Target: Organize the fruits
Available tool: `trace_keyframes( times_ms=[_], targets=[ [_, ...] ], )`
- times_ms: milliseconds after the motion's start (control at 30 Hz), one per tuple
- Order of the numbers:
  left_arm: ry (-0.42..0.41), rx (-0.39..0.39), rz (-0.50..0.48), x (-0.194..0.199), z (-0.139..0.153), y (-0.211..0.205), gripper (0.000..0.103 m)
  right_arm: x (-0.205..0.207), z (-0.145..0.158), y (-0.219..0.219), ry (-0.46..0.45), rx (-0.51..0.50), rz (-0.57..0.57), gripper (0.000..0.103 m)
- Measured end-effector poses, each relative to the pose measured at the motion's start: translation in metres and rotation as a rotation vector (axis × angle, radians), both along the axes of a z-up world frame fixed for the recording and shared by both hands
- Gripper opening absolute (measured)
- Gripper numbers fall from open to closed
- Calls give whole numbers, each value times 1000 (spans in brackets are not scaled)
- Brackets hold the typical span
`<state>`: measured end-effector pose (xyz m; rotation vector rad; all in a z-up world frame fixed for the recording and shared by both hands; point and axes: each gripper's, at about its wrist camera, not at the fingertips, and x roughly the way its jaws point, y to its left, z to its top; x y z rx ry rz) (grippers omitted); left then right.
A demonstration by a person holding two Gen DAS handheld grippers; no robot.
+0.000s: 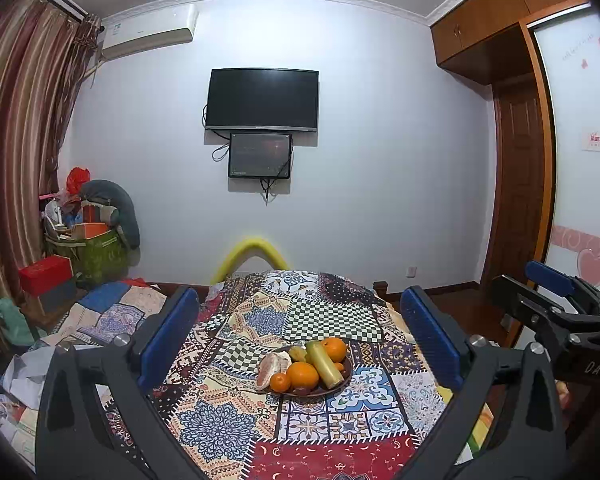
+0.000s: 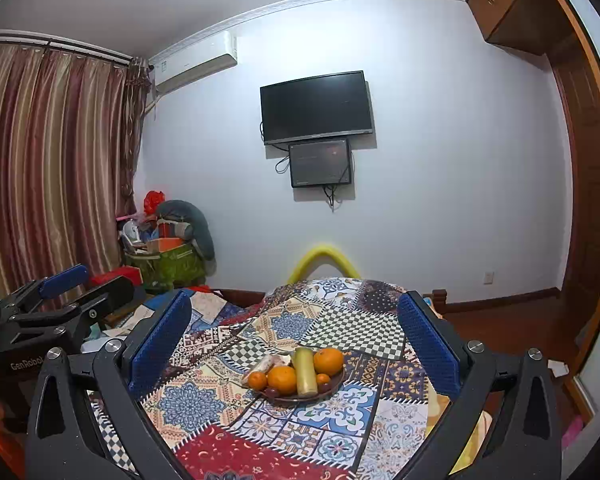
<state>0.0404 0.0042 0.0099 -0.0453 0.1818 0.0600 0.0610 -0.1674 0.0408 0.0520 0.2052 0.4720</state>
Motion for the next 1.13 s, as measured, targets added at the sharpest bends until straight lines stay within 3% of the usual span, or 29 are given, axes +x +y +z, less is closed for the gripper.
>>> trace_keyframes(
  times_ms=[1133],
  targets=[
    [33, -26, -45, 5, -3, 3, 102, -1, 1, 1, 3, -4, -1, 103]
  ],
)
